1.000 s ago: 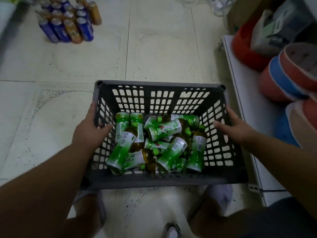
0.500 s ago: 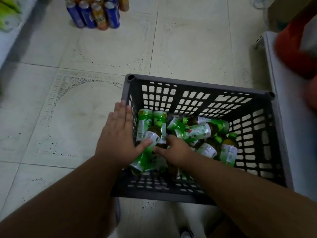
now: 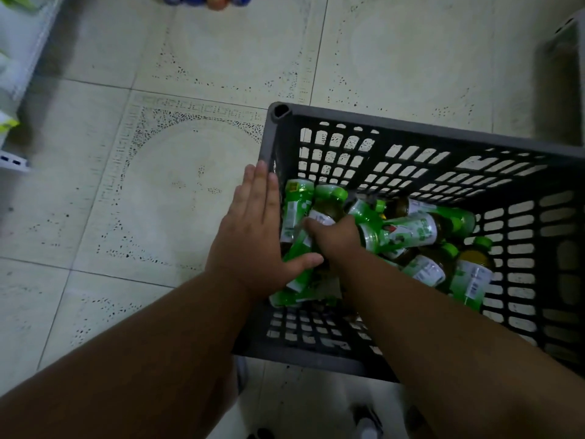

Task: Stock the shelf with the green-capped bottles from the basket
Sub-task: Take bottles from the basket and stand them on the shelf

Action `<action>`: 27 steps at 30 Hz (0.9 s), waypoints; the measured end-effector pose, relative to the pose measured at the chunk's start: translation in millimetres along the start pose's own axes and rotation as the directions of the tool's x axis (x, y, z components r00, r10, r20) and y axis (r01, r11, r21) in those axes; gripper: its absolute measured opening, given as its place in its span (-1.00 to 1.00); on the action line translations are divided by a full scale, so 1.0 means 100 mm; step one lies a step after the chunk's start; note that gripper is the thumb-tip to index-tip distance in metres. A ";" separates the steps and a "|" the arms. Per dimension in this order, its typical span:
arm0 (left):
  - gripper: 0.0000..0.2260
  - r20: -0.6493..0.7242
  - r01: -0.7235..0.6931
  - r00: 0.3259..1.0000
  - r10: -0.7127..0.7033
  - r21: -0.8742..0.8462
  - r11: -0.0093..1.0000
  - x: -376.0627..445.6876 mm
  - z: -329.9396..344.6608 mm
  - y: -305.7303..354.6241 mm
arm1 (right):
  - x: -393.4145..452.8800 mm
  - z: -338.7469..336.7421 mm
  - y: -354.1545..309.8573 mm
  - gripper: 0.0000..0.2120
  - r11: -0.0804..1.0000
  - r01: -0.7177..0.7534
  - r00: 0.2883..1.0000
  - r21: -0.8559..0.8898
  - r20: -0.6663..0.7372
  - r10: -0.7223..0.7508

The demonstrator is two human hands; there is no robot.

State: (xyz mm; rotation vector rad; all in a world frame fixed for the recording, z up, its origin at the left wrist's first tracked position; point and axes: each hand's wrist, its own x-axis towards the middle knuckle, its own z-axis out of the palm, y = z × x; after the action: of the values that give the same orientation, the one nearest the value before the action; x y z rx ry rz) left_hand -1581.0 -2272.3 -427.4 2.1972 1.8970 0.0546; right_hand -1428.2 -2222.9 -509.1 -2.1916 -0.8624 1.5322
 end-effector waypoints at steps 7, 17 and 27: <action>0.09 0.167 0.095 0.983 -0.077 -0.101 0.990 -0.03 -0.35 0.16 | -0.63 -0.83 -0.52 -0.32 0.911 0.408 0.911 -0.058 0.088 -0.403; -0.06 -0.101 -0.078 0.995 0.015 -0.661 0.747 -0.62 -1.82 1.49 | -2.67 -2.21 -1.13 -0.52 0.631 0.775 0.622 -0.025 -0.149 -0.769; -0.04 -0.221 -0.414 0.901 0.372 -0.689 0.594 -1.16 -2.43 2.97 | -4.28 -3.63 -0.47 -0.46 0.593 0.789 0.461 -0.162 -0.483 -0.744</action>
State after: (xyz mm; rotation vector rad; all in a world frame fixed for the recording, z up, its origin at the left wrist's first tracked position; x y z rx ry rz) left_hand -1355.9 -2387.1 -116.4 1.9573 1.0451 0.8118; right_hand -1206.5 -2436.5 -37.6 -1.5859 -1.3044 0.4775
